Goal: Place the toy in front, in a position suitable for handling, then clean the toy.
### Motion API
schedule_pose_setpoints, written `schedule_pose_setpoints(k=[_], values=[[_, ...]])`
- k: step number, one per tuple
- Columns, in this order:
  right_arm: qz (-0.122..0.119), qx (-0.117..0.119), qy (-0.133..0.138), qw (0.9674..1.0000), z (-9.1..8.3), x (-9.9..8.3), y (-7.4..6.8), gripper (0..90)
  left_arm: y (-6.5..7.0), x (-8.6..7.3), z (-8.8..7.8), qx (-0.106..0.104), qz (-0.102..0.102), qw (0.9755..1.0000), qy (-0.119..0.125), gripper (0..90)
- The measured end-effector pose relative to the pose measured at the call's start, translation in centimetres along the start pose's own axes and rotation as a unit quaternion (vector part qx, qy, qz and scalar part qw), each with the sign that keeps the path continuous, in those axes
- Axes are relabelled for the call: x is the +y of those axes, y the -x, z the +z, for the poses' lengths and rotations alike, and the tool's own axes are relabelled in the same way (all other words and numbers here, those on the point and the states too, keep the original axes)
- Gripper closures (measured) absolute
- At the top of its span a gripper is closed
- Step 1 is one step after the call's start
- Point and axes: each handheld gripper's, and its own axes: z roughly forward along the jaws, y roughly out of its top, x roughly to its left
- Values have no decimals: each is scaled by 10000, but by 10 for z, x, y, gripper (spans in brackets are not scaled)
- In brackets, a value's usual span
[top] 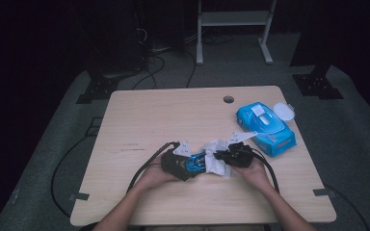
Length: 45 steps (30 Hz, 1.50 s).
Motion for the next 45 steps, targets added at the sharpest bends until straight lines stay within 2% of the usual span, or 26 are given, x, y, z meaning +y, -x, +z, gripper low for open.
schedule_pose_setpoints(k=[13, 21, 22, 24, 26, 28, 30, 32, 33, 35, 36, 37, 38, 39, 41, 43, 45], values=[[39, 21, 39, 10000, 0, -1, 1, 854, 0, 0, 0, -7, -2, 10000, 8, 239], [-36, 9, -13, 10000, 1, 1, -2, 854, 0, 1, 0, 10, 23, 10000, -3, 240], [-34, 83, -29, 10000, 2, 2, -5, 856, 0, 1, 1, 0, 20, 10000, 0, 240], [-196, 32, -18, 9998, 4, 6, -11, 854, 0, 2, 2, -14, -9, 10000, 13, 240], [-251, 175, 22, 9995, 11, 13, -19, 854, 0, 2, 2, -16, -15, 10000, 14, 241], [-441, 279, -37, 9986, 20, 19, -28, 854, 0, 1, 2, -16, -15, 10000, 25, 241], [-531, 417, -160, 9976, 33, 24, -37, 854, 0, 1, 2, -17, -23, 10000, 33, 240], [-604, 472, -165, 9969, 41, 26, -40, 854, 1, 1, 2, -11, -44, 10000, 43, 240], [-652, 471, -176, 9966, 42, 28, -40, 855, 1, 1, 2, -11, -41, 10000, 42, 240], [-740, 257, -225, 9967, 39, 29, -39, 855, 0, 1, 2, -18, -6, 10000, 31, 240], [-705, 159, -201, 9972, 34, 29, -35, 856, 0, 1, 2, -22, -6, 10000, 34, 240], [-582, 105, -163, 9981, 30, 28, -30, 855, 0, 1, 2, -16, -2, 10000, 43, 240], [-381, 227, -117, 9989, 27, 27, -24, 856, 0, 2, 3, -3, -18, 10000, 41, 240], [-317, 141, -79, 9994, 25, 26, -21, 857, 0, 2, 3, -2, -9, 10000, 34, 240], [-428, 51, -128, 9990, 23, 26, -27, 859, 0, 2, 3, -9, -19, 10000, 31, 240], [-582, 137, -207, 9980, 28, 27, -37, 858, 0, 2, 3, -4, -21, 10000, 22, 241], [-614, 211, -270, 9975, 32, 28, -41, 858, 0, 2, 3, -2, -16, 10000, 17, 240]])
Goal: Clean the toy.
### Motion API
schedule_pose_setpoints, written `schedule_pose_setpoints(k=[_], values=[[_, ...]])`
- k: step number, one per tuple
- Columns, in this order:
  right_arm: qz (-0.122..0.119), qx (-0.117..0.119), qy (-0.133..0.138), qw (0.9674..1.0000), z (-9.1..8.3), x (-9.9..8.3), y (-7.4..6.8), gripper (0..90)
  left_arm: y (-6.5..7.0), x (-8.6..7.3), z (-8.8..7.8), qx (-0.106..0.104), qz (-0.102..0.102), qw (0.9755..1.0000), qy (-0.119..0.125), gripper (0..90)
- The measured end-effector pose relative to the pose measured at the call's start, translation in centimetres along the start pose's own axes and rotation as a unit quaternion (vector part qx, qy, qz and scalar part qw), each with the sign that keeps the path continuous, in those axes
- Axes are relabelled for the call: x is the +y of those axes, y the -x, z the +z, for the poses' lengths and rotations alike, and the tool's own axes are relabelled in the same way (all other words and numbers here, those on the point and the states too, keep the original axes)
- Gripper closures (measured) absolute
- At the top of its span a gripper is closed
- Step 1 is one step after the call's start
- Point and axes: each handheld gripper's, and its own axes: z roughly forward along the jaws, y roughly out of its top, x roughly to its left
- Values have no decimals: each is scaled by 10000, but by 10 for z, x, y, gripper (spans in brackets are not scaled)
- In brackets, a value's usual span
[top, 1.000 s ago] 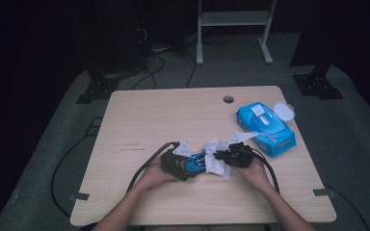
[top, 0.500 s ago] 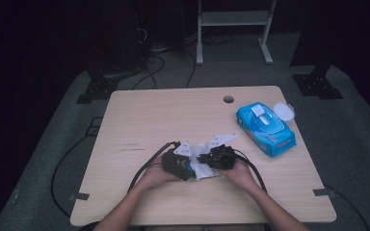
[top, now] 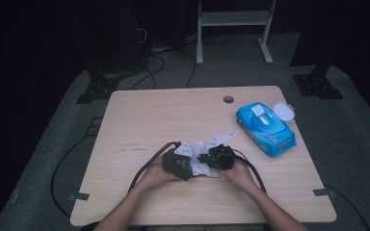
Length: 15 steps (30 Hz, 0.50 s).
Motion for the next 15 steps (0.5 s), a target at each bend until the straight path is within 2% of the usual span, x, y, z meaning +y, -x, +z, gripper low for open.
schedule_pose_setpoints(k=[1, 4, 6, 8, 13, 15], values=[[-38, 296, -62, 9995, 14, 2, -9, 859, 0, 0, 0, 2, -42, 10000, 31, 241], [17, 332, -106, 9994, 20, 7, -11, 859, 0, 0, 0, -6, -22, 10000, 23, 241], [71, 159, -138, 9998, 20, 9, -8, 859, 0, 0, 0, -1, 5, 10000, 11, 241], [169, 88, -69, 9998, 16, 8, 0, 859, 0, 1, 0, -5, 14, 10000, -9, 241], [521, -241, 29, 9983, -11, -3, 25, 860, -1, 1, 0, -8, 50, 10000, -38, 240], [500, -323, -55, 9982, -21, -10, 31, 860, -1, 1, 0, -9, 71, 10000, -42, 240]])
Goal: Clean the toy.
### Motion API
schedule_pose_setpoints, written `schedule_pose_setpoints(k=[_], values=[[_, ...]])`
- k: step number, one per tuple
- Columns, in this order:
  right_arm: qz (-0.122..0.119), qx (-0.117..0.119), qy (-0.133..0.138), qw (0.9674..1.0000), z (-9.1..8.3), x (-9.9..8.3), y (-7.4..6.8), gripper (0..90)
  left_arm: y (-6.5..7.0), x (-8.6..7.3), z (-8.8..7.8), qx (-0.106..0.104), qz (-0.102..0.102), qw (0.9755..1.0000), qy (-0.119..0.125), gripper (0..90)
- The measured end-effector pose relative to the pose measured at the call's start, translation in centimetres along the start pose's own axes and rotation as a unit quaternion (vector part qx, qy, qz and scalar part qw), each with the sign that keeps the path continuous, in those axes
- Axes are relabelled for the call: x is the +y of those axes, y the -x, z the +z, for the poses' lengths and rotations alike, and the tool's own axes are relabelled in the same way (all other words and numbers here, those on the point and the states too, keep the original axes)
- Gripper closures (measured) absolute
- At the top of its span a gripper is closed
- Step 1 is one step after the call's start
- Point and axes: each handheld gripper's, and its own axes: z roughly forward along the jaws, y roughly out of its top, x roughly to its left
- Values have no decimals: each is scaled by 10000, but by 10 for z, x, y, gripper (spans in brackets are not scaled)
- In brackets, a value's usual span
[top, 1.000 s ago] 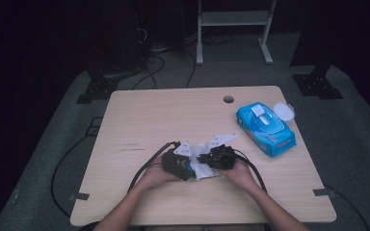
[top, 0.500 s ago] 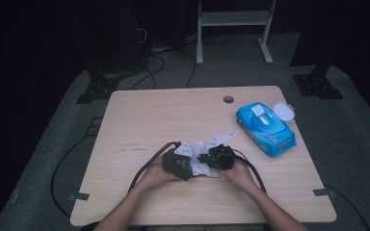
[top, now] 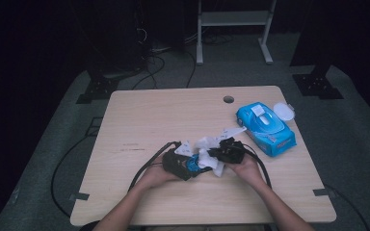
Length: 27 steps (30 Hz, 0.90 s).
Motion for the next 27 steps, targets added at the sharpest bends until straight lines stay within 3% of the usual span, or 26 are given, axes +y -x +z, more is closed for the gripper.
schedule_pose_setpoints(k=[2, 5, 8, 13, 14, 18, 20, 23, 25, 26, 27], values=[[61, 93, 66, 9999, -9, -9, 3, 859, 0, 0, 0, -15, -31, 10000, 12, 240], [-72, 85, -51, 9999, -13, -16, 1, 857, 0, 0, 0, 4, -34, 10000, 2, 240], [-160, 111, 7, 9998, -20, -21, 1, 756, 0, 0, 1, 1, -50, 10000, 22, 240], [-372, 124, 142, 9991, -15, -15, -2, 721, 0, 1, 1, -7, -59, 10000, 41, 241], [-424, 173, 124, 9989, -7, -11, -6, 764, 0, 0, 1, -12, -71, 10000, 35, 241], [-305, 222, 76, 9993, -7, -11, 0, 851, 0, 0, 0, -14, -31, 10000, 9, 241], [-281, -25, -48, 9996, -13, -17, 8, 855, 0, 0, 1, -18, -24, 10000, 14, 241], [8, -40, -56, 10000, -24, -27, 19, 851, 0, 0, 1, -15, -19, 10000, 23, 241], [-12, 98, 58, 9999, -32, -30, 20, 766, 0, 1, 1, -16, -28, 10000, 17, 241], [-89, 93, 137, 9998, -35, -29, 20, 671, 0, 1, 1, -15, -32, 10000, 20, 241], [-134, 75, 190, 9997, -37, -27, 19, 634, 0, 1, 1, -17, -36, 10000, 23, 240]])
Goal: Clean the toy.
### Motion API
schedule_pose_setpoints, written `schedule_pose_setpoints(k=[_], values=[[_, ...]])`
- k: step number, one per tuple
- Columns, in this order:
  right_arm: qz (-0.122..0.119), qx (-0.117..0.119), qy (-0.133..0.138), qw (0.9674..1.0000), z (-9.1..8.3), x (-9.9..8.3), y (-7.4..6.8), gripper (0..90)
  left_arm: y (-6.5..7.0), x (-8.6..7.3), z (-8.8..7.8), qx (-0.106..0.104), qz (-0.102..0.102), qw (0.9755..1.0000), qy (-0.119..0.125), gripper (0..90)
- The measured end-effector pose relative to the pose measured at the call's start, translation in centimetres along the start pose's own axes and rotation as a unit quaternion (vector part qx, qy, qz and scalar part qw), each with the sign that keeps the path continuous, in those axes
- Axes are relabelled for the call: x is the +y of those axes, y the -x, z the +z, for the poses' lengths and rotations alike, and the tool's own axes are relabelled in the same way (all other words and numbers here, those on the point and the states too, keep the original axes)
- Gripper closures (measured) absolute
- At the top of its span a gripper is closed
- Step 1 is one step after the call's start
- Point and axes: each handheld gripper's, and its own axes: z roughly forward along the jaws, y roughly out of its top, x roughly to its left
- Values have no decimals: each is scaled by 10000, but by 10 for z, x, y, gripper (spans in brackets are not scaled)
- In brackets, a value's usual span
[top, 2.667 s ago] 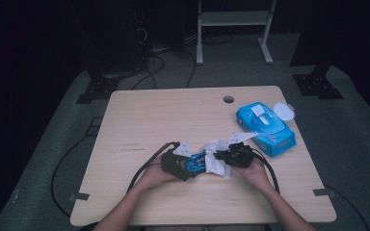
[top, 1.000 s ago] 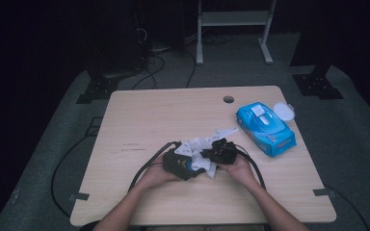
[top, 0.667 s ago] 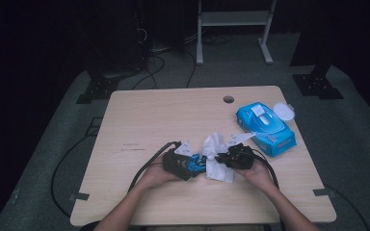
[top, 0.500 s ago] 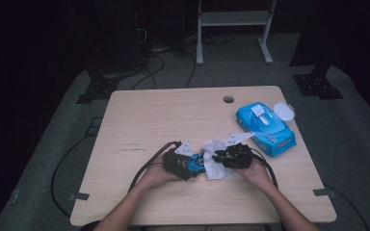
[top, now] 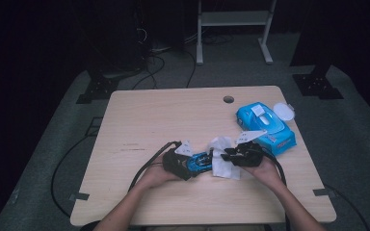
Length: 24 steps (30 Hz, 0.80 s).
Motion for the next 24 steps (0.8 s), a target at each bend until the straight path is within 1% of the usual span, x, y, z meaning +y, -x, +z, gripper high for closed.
schedule_pose_setpoints(k=[2, 3, 5, 7, 8, 10, 11, 12, 13, 14, 16, 17, 18, 19, 21, 22, 23, 24], values=[[-66, 116, -21, 9999, 0, 4, 2, 551, 0, 0, 0, -3, -3, 10000, 7, 241], [-120, 119, -73, 9998, 3, 6, 3, 510, 0, 0, 0, -4, -2, 10000, 9, 241], [-225, 141, -74, 9996, 9, 9, 4, 505, 0, 0, 0, -3, -4, 10000, 10, 240], [-227, 196, -8, 9995, 16, 10, 3, 508, 0, 0, 0, -2, -4, 10000, 8, 240], [-225, 241, 2, 9995, 19, 10, 3, 530, 0, 0, 0, -3, -3, 10000, 10, 240], [-374, 244, -40, 9990, 25, 9, 0, 621, 0, 0, 0, -12, 6, 10000, 8, 241], [-403, 358, -6, 9985, 27, 8, 0, 671, -1, 0, 0, -17, 20, 10000, 0, 240], [-383, 365, 16, 9986, 27, 8, 0, 717, -1, -1, 0, -18, 21, 10000, 4, 240], [-382, 307, 26, 9988, 27, 8, 1, 772, 0, 0, 0, -15, 27, 10000, 6, 240], [-347, 299, 55, 9989, 26, 7, 4, 796, 0, 0, 0, -13, 21, 10000, -1, 241], [-174, 338, 46, 9993, 24, 6, 10, 797, -1, 0, 0, -16, 12, 10000, -4, 240], [-112, 284, 14, 9995, 21, 4, 13, 799, -1, 0, 0, -18, 10, 10000, -4, 240], [-109, 217, -13, 9997, 19, 4, 13, 810, -1, 0, 0, -20, 12, 10000, -14, 240], [-148, 98, -80, 9998, 16, 3, 14, 824, -1, 0, 0, -24, 13, 10000, -17, 240], [-177, 14, -183, 9997, 13, 1, 12, 836, -1, 0, 0, -22, 11, 10000, -19, 240], [-177, 14, -183, 9997, 13, 1, 12, 836, -1, 0, 0, -22, 11, 10000, -19, 240], [-326, 37, -306, 9990, 9, 1, 6, 840, -1, 0, 0, -17, 8, 10000, -24, 240], [-371, 51, -336, 9987, 8, 1, 5, 841, -1, 0, 0, -15, 6, 10000, -26, 240]])
